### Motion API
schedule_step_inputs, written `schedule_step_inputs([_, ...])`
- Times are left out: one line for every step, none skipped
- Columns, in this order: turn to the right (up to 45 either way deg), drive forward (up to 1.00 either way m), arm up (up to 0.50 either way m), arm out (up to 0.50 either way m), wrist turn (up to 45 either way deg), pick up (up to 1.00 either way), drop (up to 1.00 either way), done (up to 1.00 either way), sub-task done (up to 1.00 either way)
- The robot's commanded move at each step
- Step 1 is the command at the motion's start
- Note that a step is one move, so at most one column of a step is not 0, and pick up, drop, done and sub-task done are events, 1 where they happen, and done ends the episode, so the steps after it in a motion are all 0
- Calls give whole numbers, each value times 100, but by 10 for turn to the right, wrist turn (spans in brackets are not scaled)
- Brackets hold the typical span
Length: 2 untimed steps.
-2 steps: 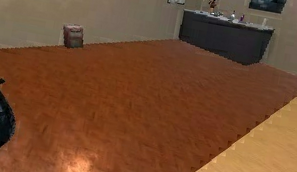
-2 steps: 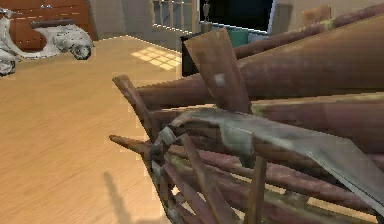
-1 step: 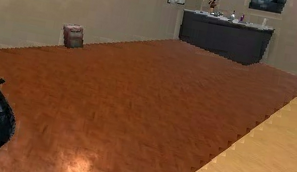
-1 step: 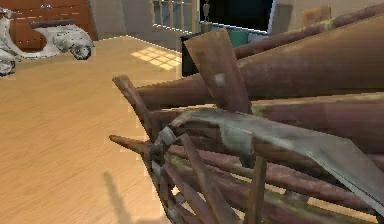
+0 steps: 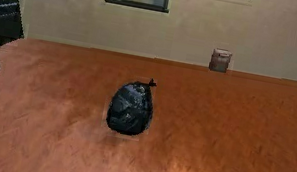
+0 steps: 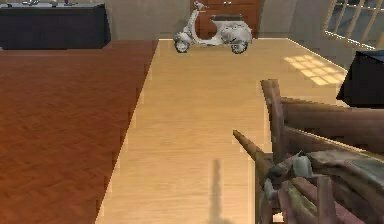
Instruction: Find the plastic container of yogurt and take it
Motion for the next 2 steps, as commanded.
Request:
schedule_step_inputs([0,10,0,0,0,0,0,0,0])
schedule_step_inputs([-450,0,0,0,0,0,0,0,0])
